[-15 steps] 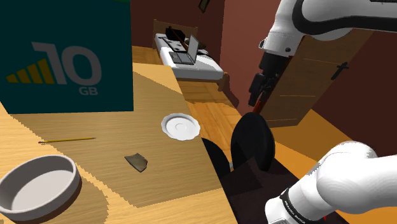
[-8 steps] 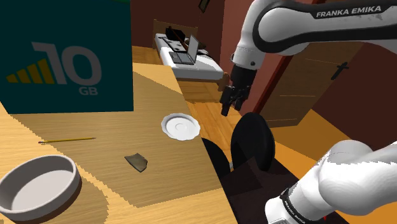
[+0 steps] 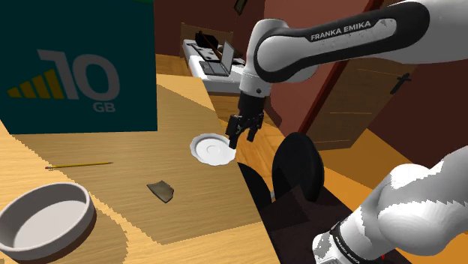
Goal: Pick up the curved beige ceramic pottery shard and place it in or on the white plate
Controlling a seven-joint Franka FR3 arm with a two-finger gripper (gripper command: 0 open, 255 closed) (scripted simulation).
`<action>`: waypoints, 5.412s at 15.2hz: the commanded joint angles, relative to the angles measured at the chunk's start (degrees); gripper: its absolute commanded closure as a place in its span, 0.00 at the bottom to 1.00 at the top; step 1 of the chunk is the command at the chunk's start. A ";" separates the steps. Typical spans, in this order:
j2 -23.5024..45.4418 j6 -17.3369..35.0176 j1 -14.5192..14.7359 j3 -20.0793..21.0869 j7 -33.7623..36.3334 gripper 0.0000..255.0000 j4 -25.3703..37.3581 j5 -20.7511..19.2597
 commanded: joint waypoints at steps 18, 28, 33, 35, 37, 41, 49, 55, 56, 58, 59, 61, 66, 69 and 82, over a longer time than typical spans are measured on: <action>40.99 12.41 8.61 5.75 8.05 0.00 28.33 -2.19; 47.72 17.06 10.75 5.83 8.72 0.00 30.54 -2.75; 47.74 17.05 10.75 5.82 8.72 0.00 30.56 -2.75; 47.73 17.04 10.75 5.83 8.72 0.00 30.56 -2.75; 47.73 17.04 10.75 5.83 8.72 1.00 30.56 -2.75; 47.74 17.04 10.73 5.82 8.70 1.00 30.56 -2.75; 45.52 14.96 10.51 6.04 9.14 1.00 30.50 -2.56; 46.57 11.74 13.29 4.49 13.83 0.00 34.86 -6.18; 48.90 9.14 16.20 2.80 17.92 0.00 39.52 -9.56; 51.62 7.03 18.91 1.20 21.25 0.00 43.85 -12.32; 51.93 7.65 18.99 1.16 21.25 0.00 43.55 -12.33; 52.60 8.88 19.14 1.12 21.28 0.00 42.99 -12.38; 53.87 11.04 19.39 1.04 21.34 0.00 42.13 -12.48; 53.88 11.03 19.39 1.04 21.34 0.00 42.13 -12.48; 53.94 11.03 19.38 1.03 21.31 1.00 42.19 -12.49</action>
